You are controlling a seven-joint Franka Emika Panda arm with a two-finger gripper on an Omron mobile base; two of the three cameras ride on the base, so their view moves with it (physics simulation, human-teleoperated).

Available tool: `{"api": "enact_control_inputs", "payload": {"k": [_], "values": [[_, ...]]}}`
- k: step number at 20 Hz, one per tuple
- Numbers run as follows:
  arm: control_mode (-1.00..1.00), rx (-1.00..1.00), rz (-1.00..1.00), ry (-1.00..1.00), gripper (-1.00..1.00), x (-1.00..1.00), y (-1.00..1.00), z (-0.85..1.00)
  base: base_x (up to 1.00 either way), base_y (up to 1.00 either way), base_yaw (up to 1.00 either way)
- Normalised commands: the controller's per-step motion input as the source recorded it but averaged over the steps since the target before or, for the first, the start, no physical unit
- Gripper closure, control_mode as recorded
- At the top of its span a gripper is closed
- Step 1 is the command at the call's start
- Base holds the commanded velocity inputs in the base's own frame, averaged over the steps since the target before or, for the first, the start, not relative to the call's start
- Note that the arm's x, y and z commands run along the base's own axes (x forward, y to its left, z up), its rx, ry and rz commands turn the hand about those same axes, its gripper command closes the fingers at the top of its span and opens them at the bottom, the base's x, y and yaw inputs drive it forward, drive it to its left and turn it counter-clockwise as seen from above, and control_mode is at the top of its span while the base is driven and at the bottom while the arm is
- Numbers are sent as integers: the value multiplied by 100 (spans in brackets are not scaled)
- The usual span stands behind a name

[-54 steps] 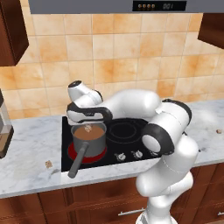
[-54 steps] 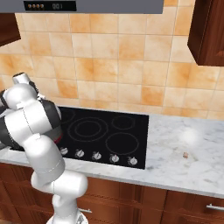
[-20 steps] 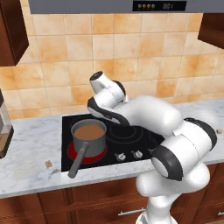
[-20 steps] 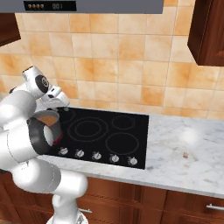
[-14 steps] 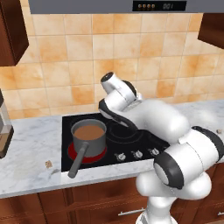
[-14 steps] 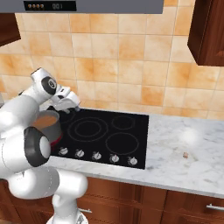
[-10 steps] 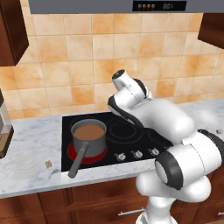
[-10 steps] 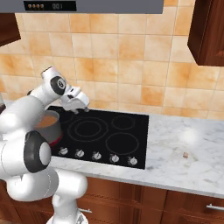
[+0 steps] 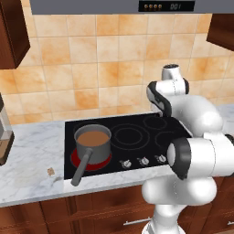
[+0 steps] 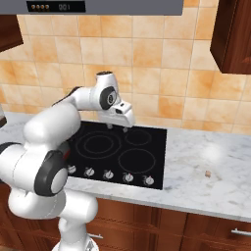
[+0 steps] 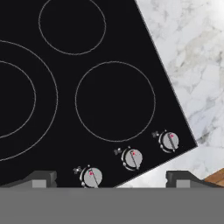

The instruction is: Pick up the sugar cube(s) and place them in the saucepan with hot chocolate.

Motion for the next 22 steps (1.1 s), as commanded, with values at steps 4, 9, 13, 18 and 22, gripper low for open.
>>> {"api": "enact_control_inputs", "payload": {"k": [4, 9, 13, 18, 22], "values": [[-100, 10, 0, 0, -100, 1, -100, -9, 0, 0, 0], [-100, 5, -2, 2, -100, 0, -100, -14, 0, 0, 0], [-100, 0, 0, 2, -100, 0, -97, -14, 0, 0, 0], [-100, 0, 0, 4, -100, 1, -82, -23, 0, 0, 0], [-100, 0, 0, 5, -100, 0, -78, -27, 0, 0, 0]]}}
